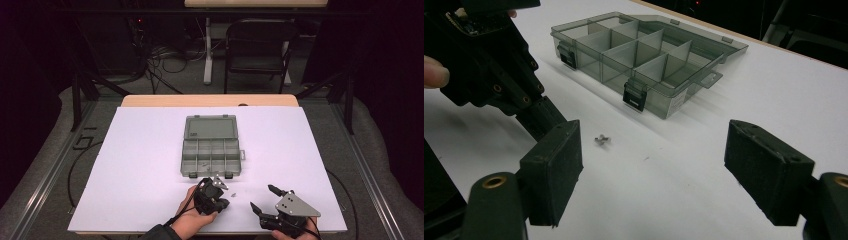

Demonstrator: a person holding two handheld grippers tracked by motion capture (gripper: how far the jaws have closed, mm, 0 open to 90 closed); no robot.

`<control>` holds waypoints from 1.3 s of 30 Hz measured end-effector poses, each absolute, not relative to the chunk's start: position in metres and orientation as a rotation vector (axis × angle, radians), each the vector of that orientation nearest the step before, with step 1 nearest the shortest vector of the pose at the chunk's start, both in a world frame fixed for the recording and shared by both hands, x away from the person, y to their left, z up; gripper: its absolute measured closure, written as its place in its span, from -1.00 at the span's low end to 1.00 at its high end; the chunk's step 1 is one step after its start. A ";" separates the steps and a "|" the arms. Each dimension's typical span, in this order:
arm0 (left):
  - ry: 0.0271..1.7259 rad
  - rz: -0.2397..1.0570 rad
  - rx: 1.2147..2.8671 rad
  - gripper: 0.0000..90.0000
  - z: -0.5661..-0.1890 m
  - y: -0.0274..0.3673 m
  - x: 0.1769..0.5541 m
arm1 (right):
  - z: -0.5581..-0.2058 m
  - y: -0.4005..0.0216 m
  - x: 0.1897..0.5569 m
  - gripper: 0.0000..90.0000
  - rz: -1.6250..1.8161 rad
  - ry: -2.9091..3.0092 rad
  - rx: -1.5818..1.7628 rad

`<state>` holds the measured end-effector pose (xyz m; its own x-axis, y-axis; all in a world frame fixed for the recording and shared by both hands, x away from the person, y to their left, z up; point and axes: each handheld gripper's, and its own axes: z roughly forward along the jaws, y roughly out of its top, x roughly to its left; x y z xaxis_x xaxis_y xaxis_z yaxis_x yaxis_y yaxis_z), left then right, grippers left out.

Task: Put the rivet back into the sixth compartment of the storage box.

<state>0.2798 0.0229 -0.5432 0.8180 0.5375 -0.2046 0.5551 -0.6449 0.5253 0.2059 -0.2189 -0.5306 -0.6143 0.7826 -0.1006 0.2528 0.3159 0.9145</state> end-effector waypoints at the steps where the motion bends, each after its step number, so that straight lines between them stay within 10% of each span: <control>1: 0.810 -0.037 2.408 0.92 -0.543 0.024 0.281 | -0.531 -0.219 0.206 -0.50 1.279 2.044 0.911; 15: 0.830 -0.014 2.356 0.57 -0.541 0.015 0.293 | -0.530 -0.220 0.205 -0.50 1.272 2.041 0.918; 39: 0.830 0.009 2.383 0.83 -0.545 0.011 0.295 | -0.530 -0.223 0.204 -0.50 1.267 2.031 0.929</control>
